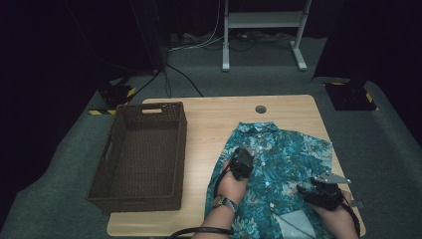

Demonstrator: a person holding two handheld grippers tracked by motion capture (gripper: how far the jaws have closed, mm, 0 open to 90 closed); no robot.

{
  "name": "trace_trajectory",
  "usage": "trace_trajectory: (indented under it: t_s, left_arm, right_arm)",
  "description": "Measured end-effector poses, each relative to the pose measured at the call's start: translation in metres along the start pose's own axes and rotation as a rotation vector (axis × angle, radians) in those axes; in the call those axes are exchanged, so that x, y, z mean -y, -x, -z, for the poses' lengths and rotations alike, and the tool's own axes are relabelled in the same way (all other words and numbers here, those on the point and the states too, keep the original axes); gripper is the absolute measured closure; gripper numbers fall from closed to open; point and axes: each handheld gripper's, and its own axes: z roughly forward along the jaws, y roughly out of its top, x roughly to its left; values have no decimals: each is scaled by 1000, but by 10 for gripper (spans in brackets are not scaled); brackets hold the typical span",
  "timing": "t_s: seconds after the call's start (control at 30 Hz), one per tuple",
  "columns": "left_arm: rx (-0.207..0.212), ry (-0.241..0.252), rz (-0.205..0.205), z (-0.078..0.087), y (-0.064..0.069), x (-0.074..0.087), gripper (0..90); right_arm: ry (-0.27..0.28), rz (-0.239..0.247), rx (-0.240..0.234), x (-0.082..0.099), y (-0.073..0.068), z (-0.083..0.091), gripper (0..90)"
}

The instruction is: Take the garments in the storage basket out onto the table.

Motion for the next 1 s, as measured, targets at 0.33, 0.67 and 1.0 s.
trace_trajectory:
  t_s: [0.33,0.67,1.0]
  left_arm:
    - [-88,46,89,45,-49,9,862]
    - [-213,91,134,101,-88,-10,846]
    - [-175,77,132,84,-81,-4,739]
  right_arm:
    - [-1,-7,12,-1,-1,-1,354]
    - [-1,-8,14,-1,-1,0,356]
    - [-3,-8,13,-1,-1,0,358]
